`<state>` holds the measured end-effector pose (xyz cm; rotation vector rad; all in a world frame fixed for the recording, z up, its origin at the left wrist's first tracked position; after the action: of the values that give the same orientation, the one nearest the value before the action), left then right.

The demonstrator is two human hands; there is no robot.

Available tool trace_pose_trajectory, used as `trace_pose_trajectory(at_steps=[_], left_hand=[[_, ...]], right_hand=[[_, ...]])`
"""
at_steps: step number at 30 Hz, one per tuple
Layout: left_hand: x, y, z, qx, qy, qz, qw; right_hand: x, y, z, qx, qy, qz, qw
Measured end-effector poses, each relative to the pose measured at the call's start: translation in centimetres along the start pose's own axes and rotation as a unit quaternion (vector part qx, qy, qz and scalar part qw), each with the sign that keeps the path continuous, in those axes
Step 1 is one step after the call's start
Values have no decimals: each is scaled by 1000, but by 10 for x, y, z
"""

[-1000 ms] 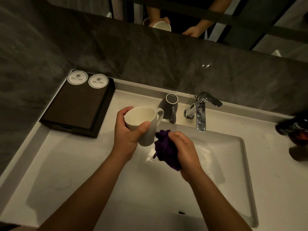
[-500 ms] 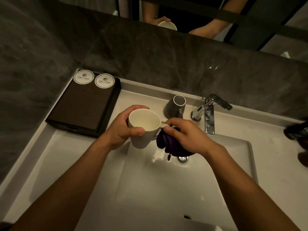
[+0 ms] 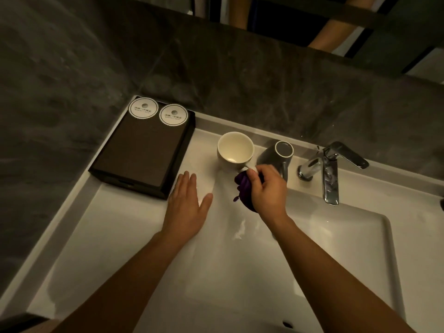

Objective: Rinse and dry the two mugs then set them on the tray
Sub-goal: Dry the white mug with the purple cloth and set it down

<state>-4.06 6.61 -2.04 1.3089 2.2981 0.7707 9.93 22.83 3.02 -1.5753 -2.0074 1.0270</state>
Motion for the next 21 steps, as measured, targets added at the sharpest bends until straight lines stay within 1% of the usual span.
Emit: trace_pose_trajectory(at_steps=[3, 5, 12, 21], left_hand=[[-5, -11, 14, 133, -5, 17, 991], [-6, -14, 22, 168, -15, 21, 985], [-7, -20, 30, 202, -38, 13, 979], [-6, -24, 33, 225, -29, 20, 974]], right_hand=[[10, -7, 21, 0, 23, -4, 1000], [15, -12, 34, 2, 25, -5, 1000], [25, -25, 61, 7, 40, -1, 999], [29, -18, 68, 7, 40, 10, 999]])
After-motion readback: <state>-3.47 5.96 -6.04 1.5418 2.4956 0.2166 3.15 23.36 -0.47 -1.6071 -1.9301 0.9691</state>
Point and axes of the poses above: each hand's wrist, its own x-axis towards the middle knuckle, its own z-axis out of the palm, y = z × x, the point moved 2 cm from there along x, towards the middle knuckle, and after that the axes turned 14 degrees about z, right-handed, at the moved point
